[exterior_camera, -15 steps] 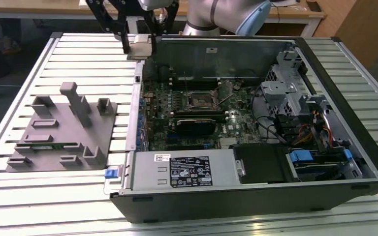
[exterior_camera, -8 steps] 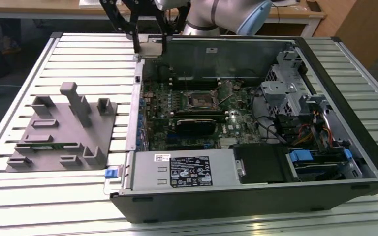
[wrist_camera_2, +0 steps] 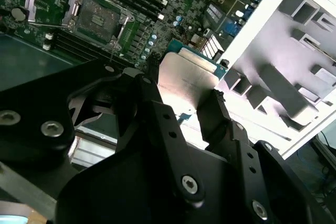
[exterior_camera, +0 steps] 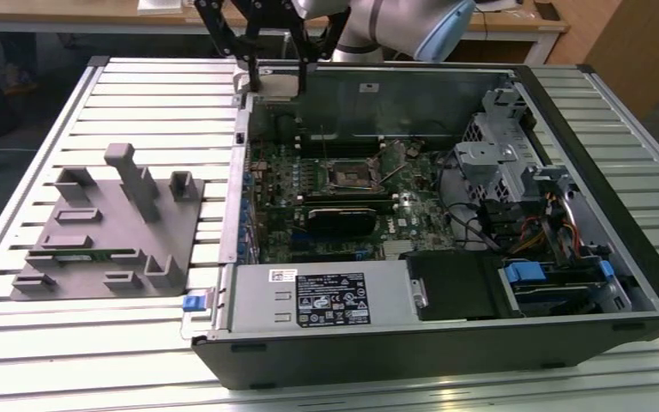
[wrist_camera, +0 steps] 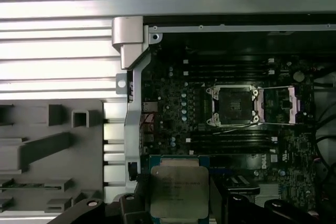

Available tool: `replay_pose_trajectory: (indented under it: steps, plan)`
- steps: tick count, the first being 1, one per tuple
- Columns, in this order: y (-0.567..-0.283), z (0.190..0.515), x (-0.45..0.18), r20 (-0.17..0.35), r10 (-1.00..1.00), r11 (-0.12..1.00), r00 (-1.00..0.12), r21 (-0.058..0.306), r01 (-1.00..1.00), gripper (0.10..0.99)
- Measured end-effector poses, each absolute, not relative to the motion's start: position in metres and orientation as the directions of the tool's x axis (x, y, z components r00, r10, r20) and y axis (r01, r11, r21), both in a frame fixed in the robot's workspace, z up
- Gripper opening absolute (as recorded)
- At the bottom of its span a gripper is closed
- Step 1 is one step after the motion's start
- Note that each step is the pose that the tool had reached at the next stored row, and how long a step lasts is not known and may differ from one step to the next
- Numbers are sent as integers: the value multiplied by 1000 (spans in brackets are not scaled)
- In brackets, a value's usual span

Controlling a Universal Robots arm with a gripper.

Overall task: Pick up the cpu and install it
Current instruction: 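Pick up the cpu and move it towards the insertion slot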

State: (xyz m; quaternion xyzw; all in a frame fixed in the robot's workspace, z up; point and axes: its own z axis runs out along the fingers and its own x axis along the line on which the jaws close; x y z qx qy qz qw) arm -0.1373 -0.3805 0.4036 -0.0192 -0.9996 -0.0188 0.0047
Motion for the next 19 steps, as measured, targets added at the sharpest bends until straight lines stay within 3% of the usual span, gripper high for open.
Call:
replay_pose_trajectory:
  steps: [19]
  plan:
    - [-371, 401, -75, 10, 38, 999, -999, 37, 39, 541]
